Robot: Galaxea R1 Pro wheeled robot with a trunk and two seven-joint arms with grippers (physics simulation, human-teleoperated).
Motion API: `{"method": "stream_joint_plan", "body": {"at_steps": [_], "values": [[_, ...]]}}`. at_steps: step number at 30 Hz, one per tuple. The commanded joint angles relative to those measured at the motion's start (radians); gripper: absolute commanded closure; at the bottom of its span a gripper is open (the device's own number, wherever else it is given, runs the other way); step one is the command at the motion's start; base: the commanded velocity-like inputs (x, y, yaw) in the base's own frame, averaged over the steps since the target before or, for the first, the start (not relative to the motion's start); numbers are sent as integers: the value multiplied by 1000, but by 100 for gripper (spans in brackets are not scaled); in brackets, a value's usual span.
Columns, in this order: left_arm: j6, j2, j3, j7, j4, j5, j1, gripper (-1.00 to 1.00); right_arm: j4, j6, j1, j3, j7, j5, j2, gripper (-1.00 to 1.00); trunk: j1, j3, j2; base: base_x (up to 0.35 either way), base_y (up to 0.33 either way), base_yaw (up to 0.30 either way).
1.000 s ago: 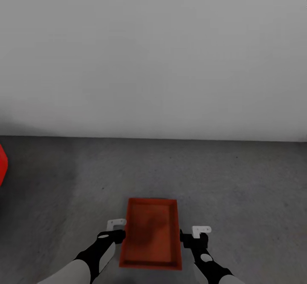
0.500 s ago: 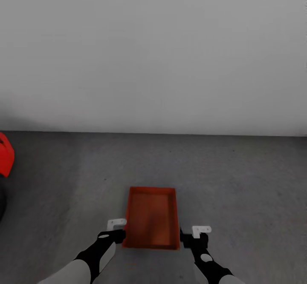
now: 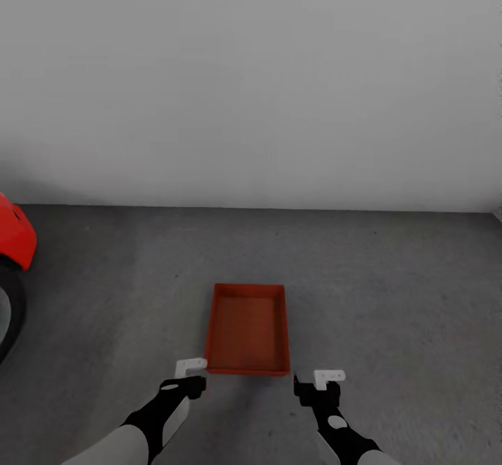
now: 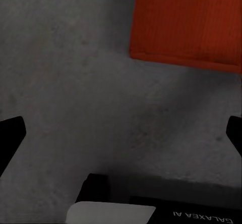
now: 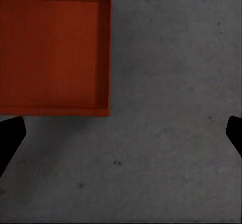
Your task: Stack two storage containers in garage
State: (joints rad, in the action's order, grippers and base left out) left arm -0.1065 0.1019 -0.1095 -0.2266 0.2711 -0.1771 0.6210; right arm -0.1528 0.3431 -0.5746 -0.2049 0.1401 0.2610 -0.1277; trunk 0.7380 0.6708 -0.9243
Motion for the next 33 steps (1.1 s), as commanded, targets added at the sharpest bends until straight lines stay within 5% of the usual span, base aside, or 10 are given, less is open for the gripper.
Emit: {"method": "stream_joint_plan", "body": {"at_steps": [1,9,33], "values": [[-5,-1,-9,-7,2,-10,0,-100,1,3,-1,-7,4,10,0,-100,-1,1,-1,-345,0,0],[-4,-2,-10,-7,2,-9,0,-100,1,3,-1,-7,4,10,0,-100,-1,1,-1,-273,0,0],[-4,-7,-9,-6,-11,-9,0,-100,1,1,-1,-8,10,9,-1,-100,-1,-35,-1,-8,0,0]]}}
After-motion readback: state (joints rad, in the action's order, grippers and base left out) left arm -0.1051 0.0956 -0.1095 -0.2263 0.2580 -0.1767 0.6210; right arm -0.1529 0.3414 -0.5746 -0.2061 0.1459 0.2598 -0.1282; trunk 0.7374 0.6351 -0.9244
